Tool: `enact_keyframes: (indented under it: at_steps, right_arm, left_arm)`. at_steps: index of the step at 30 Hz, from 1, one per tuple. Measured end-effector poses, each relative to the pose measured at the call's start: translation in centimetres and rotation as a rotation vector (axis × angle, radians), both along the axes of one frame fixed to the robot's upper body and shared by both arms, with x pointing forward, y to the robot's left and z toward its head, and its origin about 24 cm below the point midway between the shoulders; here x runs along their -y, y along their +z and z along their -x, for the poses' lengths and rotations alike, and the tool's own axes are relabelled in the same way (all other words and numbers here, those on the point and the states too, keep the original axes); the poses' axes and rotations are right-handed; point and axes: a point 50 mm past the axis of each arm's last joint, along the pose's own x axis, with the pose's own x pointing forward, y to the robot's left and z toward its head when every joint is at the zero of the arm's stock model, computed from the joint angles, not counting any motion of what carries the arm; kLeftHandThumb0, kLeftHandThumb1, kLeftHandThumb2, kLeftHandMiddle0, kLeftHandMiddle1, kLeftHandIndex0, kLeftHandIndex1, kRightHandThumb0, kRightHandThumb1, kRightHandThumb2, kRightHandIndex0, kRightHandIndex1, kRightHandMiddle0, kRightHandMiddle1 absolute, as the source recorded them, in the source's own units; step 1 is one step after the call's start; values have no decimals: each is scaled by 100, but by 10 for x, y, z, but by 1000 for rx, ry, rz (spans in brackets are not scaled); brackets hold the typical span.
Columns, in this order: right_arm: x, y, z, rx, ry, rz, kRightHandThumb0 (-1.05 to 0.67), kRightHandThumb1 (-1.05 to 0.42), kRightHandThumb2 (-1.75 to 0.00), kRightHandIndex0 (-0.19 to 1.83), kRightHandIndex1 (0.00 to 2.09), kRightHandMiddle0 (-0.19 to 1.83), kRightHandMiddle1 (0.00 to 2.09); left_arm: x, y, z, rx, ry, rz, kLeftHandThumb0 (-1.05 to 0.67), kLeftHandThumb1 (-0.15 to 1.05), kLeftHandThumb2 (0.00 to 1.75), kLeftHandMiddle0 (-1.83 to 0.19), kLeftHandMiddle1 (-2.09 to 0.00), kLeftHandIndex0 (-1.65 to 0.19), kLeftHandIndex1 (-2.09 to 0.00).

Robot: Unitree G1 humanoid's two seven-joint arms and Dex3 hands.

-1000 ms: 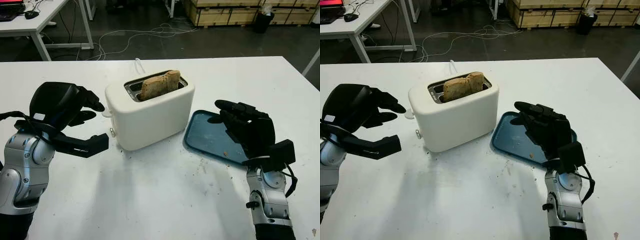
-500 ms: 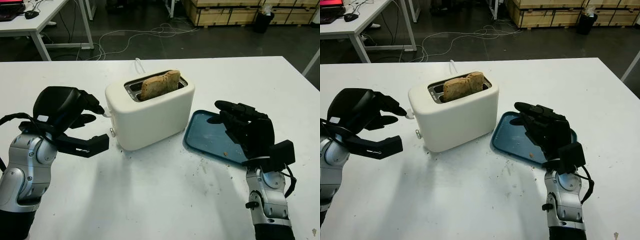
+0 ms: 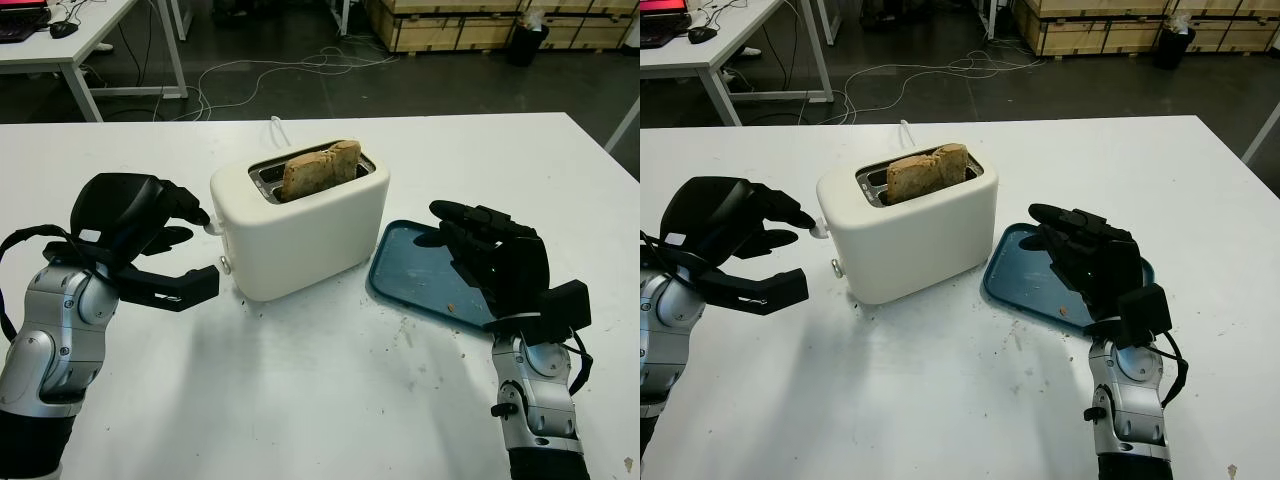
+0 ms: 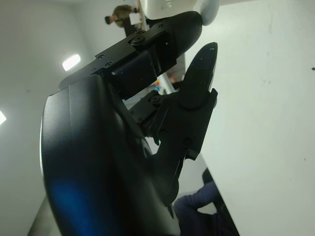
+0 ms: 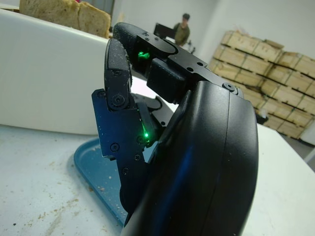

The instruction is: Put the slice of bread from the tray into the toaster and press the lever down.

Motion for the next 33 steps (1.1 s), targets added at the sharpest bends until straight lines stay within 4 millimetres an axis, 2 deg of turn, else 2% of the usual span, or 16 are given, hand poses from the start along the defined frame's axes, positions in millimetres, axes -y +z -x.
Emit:
enact_keyframes:
  at_steps: [12,17,21,23,26,28,30,33]
  right_arm:
    - [0,0,0,-2,2,0,-40,-92,-24,91,85,113,1]
    - [0,-1,0,-9,0,-1,-40,-92,-24,91,85,112,0]
    - [0,-1,0,-9,1,-1,-39,-92,-25,91,85,112,0]
    - [0,-1,0,-9,1,-1,-40,-92,-25,91,86,113,0]
    - [0,-1,0,-9,1,-1,-40,-92,-24,91,86,113,1]
    - [0,-1,0,-9,-3,-1,-40,-92,-24,91,86,113,0]
    - [0,-1,0,-10,-5,-1,-40,-92,-24,90,86,113,0]
    - [0,-1,0,-9,-5,-1,-41,-92,-25,90,86,113,0]
  left_arm:
    - [0,0,0,0,-3,5,-19,83,0,-109,-112,-127,-1]
    - [2,0,0,4,-15,16,-18,83,0,-113,-98,-125,0]
    - [5,1,1,11,-29,22,-17,81,0,-112,-108,-130,-1]
    - [5,1,1,12,-31,23,-17,81,0,-112,-104,-125,0]
    - [7,0,1,6,-36,23,-18,83,0,-119,-85,-122,0]
    - [8,-1,1,1,-42,24,-18,83,0,-120,-82,-124,-1]
    - [9,-1,1,0,-49,27,-18,82,0,-117,-96,-130,-2]
    - [10,-1,0,4,-51,28,-17,81,0,-114,-102,-131,-2]
